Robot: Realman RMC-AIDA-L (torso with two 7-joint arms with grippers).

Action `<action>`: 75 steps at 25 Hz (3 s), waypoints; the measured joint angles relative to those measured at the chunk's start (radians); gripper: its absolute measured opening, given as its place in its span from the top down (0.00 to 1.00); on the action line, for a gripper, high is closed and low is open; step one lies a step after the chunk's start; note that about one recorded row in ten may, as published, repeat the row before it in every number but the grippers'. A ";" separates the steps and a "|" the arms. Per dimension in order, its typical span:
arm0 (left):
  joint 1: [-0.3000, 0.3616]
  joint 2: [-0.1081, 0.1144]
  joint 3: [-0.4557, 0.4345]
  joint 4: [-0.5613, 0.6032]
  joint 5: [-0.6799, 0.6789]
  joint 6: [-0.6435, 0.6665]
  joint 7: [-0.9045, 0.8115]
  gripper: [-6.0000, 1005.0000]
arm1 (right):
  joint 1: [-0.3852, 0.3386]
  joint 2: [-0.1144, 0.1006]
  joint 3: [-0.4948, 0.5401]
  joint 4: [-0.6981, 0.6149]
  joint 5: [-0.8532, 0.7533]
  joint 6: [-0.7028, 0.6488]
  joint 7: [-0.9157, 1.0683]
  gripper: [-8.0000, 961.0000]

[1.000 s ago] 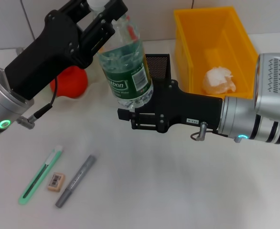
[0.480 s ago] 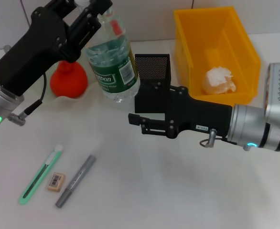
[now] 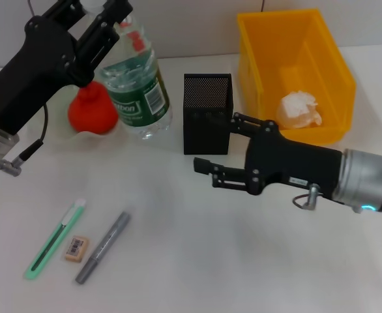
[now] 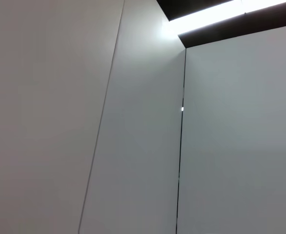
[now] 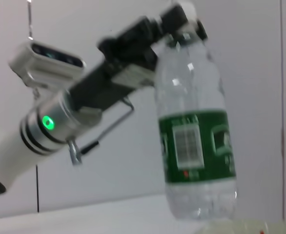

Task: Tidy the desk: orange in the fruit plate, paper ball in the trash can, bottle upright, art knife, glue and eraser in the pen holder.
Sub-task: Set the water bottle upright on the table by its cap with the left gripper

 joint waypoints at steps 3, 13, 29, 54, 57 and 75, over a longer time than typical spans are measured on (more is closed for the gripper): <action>0.009 0.001 -0.001 0.000 -0.001 -0.001 0.003 0.57 | -0.021 0.000 0.001 -0.031 0.002 -0.007 0.000 0.20; 0.049 0.003 -0.003 -0.001 0.003 -0.016 0.031 0.57 | -0.047 -0.004 0.004 -0.056 -0.003 -0.009 0.009 0.20; 0.046 0.001 -0.012 -0.086 0.007 -0.068 0.147 0.57 | -0.065 -0.004 0.070 -0.071 -0.006 -0.028 0.023 0.20; 0.102 -0.003 -0.071 -0.154 -0.005 -0.127 0.211 0.57 | -0.067 -0.005 0.117 -0.074 -0.004 -0.039 0.014 0.20; 0.104 -0.003 -0.077 -0.166 -0.005 -0.126 0.213 0.57 | -0.067 -0.005 0.117 -0.080 -0.004 -0.038 0.014 0.20; 0.072 -0.007 -0.104 -0.263 -0.037 -0.132 0.296 0.57 | -0.073 -0.003 0.109 -0.083 -0.006 -0.046 0.020 0.20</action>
